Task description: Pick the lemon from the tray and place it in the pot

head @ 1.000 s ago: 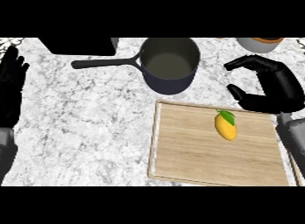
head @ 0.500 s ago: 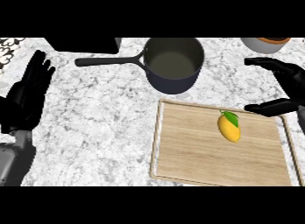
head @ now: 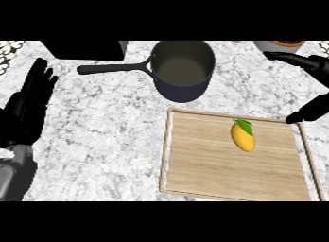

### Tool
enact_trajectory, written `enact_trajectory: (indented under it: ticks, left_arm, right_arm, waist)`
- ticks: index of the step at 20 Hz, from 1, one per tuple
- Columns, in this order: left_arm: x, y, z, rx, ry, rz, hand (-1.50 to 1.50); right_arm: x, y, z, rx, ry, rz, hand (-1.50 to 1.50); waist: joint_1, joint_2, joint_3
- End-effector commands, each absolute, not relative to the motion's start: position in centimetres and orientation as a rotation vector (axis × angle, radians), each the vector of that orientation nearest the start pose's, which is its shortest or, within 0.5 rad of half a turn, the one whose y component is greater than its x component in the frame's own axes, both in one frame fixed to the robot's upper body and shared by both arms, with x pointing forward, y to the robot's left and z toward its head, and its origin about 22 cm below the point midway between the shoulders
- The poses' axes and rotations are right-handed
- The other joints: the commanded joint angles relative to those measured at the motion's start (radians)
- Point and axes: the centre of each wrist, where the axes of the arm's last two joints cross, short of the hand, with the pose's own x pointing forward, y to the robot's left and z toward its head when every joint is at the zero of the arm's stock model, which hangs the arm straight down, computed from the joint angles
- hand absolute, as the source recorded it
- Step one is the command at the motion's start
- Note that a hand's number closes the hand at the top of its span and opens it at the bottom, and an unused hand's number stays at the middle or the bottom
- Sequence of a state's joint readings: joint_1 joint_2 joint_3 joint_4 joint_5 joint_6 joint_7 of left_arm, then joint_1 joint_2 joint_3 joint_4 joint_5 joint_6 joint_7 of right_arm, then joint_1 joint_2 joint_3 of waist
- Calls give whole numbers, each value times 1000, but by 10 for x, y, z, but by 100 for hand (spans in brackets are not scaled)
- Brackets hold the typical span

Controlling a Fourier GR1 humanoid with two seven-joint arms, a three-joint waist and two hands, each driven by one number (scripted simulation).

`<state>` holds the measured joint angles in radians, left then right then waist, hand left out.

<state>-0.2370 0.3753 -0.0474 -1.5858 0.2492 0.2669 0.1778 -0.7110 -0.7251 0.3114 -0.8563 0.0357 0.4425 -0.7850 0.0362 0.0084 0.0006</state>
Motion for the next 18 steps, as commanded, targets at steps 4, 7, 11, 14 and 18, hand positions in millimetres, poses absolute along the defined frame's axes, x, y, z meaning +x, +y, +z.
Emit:
enact_trajectory:
  ticks: [4,7,11,14,18]
  left_arm:
    - [291,273,86,202,-1614,61,0]
    - [289,276,84,205,-1609,64,0]
    - [274,282,79,213,-1609,65,0]
    - [291,277,78,204,-1606,59,0]
    - [289,284,80,217,-1595,75,0]
  right_arm:
    - [391,-311,150,134,-1613,1637,-150]
    - [384,-287,134,121,-1503,1774,-150]
    - [378,-300,129,107,-1403,1818,-150]
    - [392,-260,125,93,-1402,1817,-150]
    - [365,-258,110,114,-1399,1825,-150]
  waist:
    - [-23,-10,-2]
    - [-29,-10,-2]
    - [-29,-11,-1]
    - [-27,-6,-1]
    - [-39,-10,-1]
